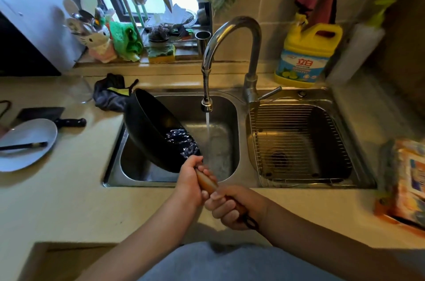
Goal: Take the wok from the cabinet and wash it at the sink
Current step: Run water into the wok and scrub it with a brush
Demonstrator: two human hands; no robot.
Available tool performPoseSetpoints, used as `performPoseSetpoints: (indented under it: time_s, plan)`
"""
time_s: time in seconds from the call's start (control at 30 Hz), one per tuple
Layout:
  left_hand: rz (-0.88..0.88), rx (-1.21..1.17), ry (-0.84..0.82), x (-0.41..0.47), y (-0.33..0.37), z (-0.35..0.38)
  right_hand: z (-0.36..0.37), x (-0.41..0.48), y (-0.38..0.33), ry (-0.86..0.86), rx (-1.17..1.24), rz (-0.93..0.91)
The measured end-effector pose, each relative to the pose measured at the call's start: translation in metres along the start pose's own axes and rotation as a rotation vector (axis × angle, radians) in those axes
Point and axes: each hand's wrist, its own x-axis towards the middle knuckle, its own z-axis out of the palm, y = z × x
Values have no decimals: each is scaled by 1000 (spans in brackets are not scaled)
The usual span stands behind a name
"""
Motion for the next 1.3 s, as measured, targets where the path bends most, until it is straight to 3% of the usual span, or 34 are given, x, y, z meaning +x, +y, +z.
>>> performPoseSetpoints:
  time_s: [0.13,0.33,0.4,0.47,0.6,0.9,1.3]
  plan:
    - [34,50,74,-1,3,6,16,-3,-14,270,-369,42]
    - [128,98,215,0,4,12,58,-3,-12,872,-1562,54]
    - [143,113,260,2,5,13,59,4,-4,942,-1867,-36]
    - [140,138,299,5,7,13,58,6,-4,903,-1954,-81]
    - [155,180,331,11,9,13,50,1,-24,806,-1790,-61]
    - [117,365,85,13,8,21,29,-10,-65,739,-1325,-46]
    - [122,345,33,26,11,38,4,-19,-83,587,-691,-107]
